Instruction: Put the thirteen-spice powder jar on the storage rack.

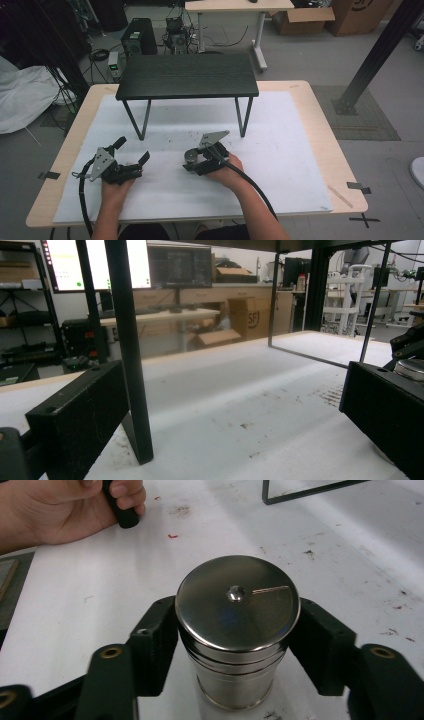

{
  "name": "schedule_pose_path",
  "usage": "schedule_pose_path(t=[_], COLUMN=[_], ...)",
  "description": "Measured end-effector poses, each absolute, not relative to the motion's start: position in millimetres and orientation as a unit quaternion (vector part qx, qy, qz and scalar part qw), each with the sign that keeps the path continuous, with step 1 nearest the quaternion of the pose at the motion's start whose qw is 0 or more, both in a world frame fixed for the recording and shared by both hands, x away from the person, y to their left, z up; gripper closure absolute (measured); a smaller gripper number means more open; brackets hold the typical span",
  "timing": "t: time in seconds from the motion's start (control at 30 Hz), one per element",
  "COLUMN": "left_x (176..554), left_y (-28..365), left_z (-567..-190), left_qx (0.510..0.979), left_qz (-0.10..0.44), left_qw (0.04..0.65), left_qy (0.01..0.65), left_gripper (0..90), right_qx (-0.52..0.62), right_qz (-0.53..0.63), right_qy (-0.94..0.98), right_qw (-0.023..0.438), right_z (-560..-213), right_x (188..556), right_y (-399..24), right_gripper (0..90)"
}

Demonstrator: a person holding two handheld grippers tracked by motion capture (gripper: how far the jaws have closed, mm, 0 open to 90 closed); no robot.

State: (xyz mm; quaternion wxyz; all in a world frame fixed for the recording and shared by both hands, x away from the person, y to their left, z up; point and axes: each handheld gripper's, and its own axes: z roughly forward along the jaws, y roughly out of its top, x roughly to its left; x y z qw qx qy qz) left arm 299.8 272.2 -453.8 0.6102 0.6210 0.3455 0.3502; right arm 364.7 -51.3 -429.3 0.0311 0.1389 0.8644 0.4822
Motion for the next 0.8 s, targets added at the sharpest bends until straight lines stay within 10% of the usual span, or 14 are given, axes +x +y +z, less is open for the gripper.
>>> schedule_pose_path(t=[0.8], left_x=[300.1], left_y=[272.4], left_z=[-453.7], left_qx=[0.621], left_qz=[0.350], left_qw=[0.610], left_qy=[0.346], left_gripper=[0.2], right_qx=[0.144], right_qz=[0.503], right_qy=[0.852], right_qw=[0.022], right_z=[-406.2], right_x=[363.5], right_y=[-63.0], right_gripper=[49.1])
